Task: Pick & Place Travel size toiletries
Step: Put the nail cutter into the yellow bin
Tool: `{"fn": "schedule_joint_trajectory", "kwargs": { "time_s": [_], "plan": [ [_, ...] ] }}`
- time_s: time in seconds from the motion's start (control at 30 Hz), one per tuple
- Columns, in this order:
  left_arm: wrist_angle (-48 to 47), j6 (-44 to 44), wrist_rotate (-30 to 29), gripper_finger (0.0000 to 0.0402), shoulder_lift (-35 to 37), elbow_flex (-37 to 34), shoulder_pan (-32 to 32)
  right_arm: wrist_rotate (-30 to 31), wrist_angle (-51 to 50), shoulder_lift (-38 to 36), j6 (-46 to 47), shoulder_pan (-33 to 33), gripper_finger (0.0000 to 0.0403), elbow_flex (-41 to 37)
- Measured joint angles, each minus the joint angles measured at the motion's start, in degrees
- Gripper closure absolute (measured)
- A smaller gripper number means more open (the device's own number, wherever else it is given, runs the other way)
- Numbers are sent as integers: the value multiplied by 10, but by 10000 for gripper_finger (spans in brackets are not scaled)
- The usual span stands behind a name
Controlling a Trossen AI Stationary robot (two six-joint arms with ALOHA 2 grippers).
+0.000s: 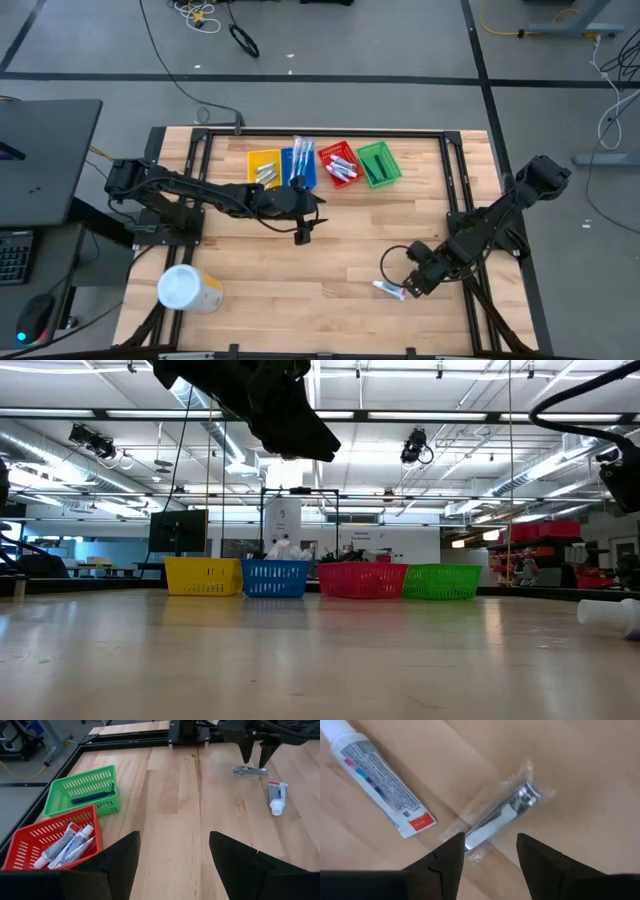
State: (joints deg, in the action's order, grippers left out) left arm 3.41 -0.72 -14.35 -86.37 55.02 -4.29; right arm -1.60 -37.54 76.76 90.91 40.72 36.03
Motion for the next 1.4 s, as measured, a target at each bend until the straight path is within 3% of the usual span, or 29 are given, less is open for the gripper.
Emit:
{"fn": "schedule_joint_trajectory", "kwargs": {
  "time_s": [0.33,0.8,1.2,1.4],
  "plan": [
    [-1,-3,0,152,0,0,0,75,0,1,62,9,213,0],
    [0,-28,0,152,0,0,0,44,-8,57,80,6,217,1],
    [1,-27,1,152,0,0,0,41,-31,64,87,-7,312,0],
    [1,-27,3,152,0,0,0,43,-30,65,79,-7,330,0]
  ]
}}
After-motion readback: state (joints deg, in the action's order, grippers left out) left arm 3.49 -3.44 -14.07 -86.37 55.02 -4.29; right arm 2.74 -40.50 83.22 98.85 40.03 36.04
